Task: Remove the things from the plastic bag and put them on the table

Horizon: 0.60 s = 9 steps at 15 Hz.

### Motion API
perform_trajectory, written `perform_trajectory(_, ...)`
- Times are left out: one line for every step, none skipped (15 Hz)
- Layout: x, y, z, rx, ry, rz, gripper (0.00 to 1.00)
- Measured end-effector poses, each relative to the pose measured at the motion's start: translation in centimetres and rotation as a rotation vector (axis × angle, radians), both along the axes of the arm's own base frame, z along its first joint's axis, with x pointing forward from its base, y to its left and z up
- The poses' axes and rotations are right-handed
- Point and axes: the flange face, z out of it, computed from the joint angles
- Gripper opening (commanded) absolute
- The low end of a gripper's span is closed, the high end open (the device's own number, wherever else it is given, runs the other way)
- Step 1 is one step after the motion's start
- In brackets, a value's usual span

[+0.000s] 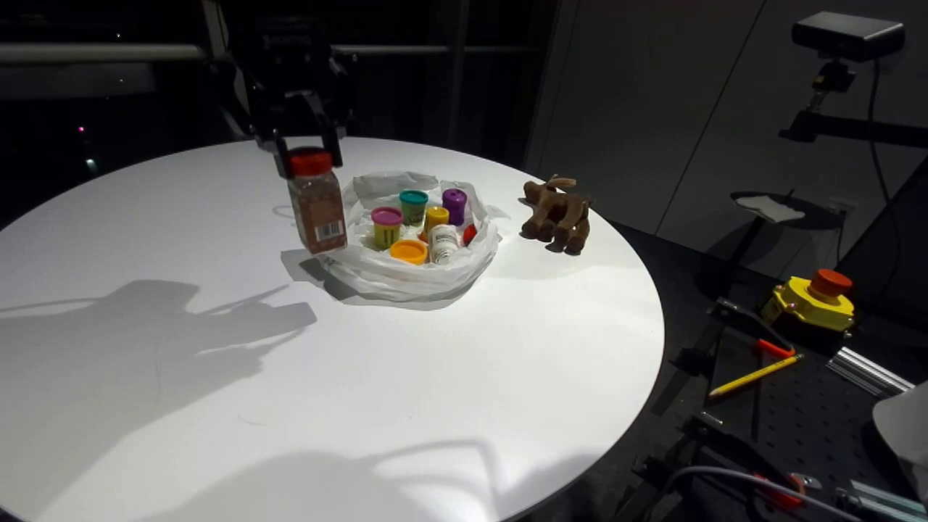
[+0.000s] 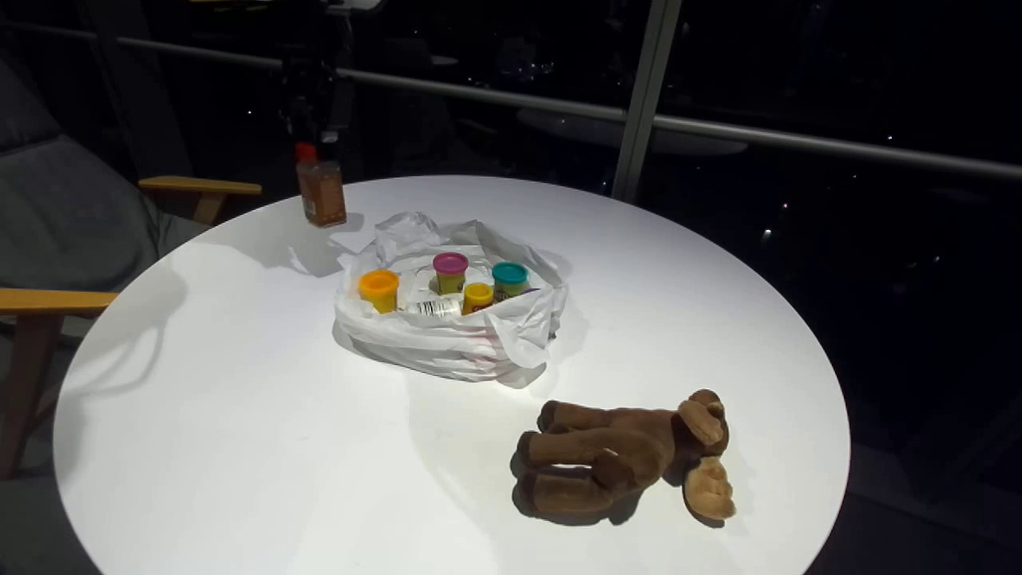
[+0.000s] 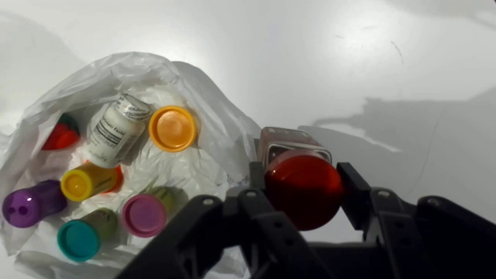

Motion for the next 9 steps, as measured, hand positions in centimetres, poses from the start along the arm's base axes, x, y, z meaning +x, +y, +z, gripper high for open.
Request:
perform_trajectory(-0.3,0.7,-1.7,-0.001,0.010,0.011,0.19)
perform_trajectory(-0.4,1.1,-3.4,0.002,0.010,0.017,0.19)
perform_trajectory(-0.3,1.3,-5.0,0.007,0.006,0.020,0.19)
perform_trajectory(-0.2,1.4,-6.5,0.013,-0.005,0.021,0.19)
perform_trajectory(0.0,1.4,-7.7,0.022,-0.020,0.020,0.19)
perform_trajectory(0.1,1.4,-8.7,0.030,-0.036,0.020,0.19)
perform_trajectory(0.3,1.4,-9.3,0.040,-0.050,0.019,0.19)
perform_trajectory(0.4,1.4,-9.3,0.052,-0.063,0.018,0.19)
perform_trajectory(0.5,1.4,-9.2,0.062,-0.076,0.018,0.69)
